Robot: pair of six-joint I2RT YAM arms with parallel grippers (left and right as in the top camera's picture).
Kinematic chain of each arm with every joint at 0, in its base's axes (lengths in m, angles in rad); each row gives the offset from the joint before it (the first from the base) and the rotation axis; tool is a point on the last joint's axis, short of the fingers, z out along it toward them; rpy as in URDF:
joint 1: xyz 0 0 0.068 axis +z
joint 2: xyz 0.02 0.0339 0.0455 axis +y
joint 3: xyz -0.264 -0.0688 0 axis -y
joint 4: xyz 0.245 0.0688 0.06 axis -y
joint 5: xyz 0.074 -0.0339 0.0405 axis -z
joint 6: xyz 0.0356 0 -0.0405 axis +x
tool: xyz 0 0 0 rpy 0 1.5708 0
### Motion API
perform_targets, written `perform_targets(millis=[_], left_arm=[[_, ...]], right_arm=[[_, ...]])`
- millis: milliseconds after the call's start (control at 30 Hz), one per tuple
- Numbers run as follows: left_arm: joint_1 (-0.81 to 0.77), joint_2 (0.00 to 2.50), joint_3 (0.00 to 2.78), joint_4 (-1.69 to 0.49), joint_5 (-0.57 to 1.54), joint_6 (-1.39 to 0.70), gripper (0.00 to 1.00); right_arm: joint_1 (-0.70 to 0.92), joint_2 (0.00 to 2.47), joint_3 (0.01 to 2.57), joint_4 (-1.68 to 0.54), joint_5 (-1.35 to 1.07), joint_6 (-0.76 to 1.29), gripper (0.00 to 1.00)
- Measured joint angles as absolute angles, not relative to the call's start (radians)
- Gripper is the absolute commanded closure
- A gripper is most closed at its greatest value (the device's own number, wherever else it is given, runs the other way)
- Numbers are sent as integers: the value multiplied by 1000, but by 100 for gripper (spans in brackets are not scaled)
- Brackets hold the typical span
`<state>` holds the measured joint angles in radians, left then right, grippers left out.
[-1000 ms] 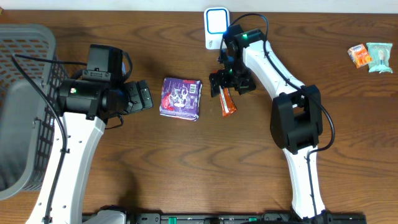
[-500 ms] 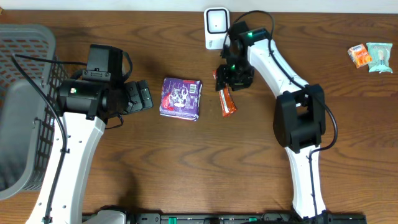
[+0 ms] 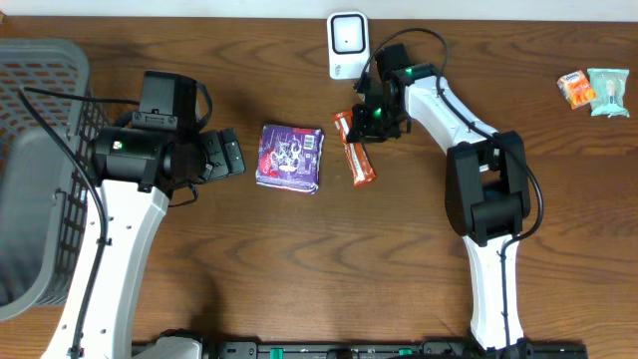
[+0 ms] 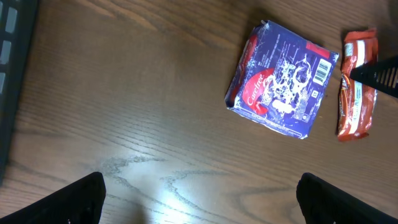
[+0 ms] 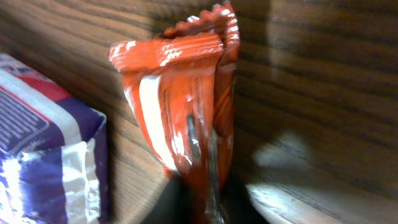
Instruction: Scan the item barcode
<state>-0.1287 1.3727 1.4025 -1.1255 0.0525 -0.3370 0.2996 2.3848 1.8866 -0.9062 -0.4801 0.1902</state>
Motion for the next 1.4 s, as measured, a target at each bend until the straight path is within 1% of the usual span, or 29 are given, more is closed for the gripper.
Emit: perform_targets(millis=[100, 200, 367, 500, 667, 767, 867, 967, 1067, 1133, 1200, 1400], left_arm=[[-129, 1373, 1402, -1126, 52, -337, 2], [-129, 1373, 1402, -1126, 53, -337, 2], [-129, 1373, 1402, -1125, 52, -337, 2], [-129, 1373, 1402, -1126, 52, -337, 2], [-129, 1373, 1402, -1125, 52, -337, 2], [-129, 1373, 1402, -1125, 52, -337, 2], [-129, 1373, 1402, -1126, 53, -337, 2], [-129, 1373, 1402, -1126, 53, -337, 2], [-129, 1373, 1402, -1126, 52, -337, 2], [-129, 1373, 1402, -1126, 52, -337, 2], [-129, 1373, 1402, -1126, 53, -337, 2], [-129, 1373, 1402, -1126, 52, -337, 2]], right_arm=[[299, 2382, 1886, -920, -479, 194, 99], [300, 2381, 1911, -983, -439, 194, 99], [302, 2381, 2018, -1127, -263, 195, 99], [325, 2358, 2104, -1224, 5, 231, 99], [415, 2321, 2120, -1320, 448, 336, 99], [465, 2321, 2069, -1311, 666, 411, 99], [487, 2324, 1982, -1264, 774, 454, 97], [494, 2330, 1878, -1199, 801, 477, 95], [500, 2341, 1820, -1163, 763, 487, 92], [509, 2345, 1805, -1150, 720, 491, 86], [522, 2346, 1804, -1138, 676, 494, 73], [567, 2346, 1808, -1140, 607, 493, 72]])
